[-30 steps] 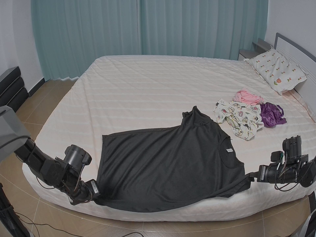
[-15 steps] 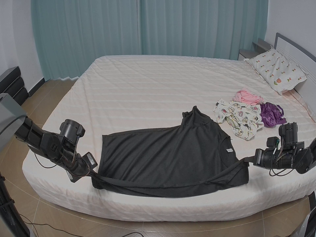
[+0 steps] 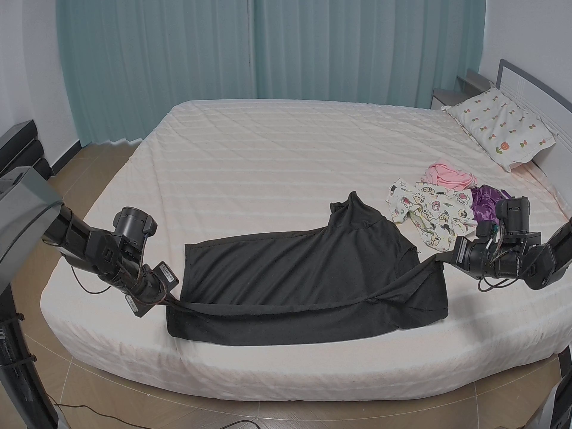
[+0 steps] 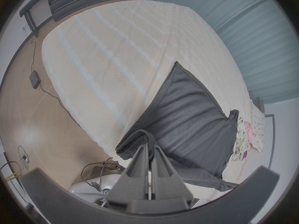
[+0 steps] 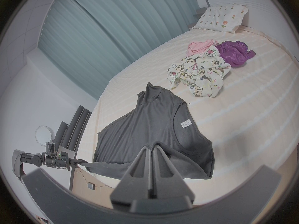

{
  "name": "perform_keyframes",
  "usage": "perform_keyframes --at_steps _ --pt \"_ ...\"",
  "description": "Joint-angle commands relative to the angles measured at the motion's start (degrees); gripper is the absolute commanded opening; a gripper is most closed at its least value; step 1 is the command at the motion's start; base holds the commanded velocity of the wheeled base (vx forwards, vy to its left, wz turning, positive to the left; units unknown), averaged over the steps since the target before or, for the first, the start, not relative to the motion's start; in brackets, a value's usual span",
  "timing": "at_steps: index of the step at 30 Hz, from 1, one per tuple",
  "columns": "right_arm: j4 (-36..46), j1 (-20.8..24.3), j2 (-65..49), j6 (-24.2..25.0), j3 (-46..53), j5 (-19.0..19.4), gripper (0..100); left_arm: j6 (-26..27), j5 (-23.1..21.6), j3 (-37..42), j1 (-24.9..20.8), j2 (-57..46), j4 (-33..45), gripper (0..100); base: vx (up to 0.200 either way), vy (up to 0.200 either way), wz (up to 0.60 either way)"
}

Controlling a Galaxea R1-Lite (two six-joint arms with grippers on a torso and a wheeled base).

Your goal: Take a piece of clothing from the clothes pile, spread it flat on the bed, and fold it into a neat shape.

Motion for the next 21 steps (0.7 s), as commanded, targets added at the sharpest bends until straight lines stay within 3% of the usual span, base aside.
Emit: perform_keyframes --at_steps 1,21 --pt "0.06 0.02 0.68 0.05 -0.96 0.04 0 -0.16 -0.15 -0.95 0.03 1.59 0.01 0 0.000 0.000 0.00" --pt "-0.47 0.02 10.26 0.14 -8.52 -0.05 0 -1.56 0.46 -9.56 1.08 10.38 -0.08 0 0.000 0.000 0.00"
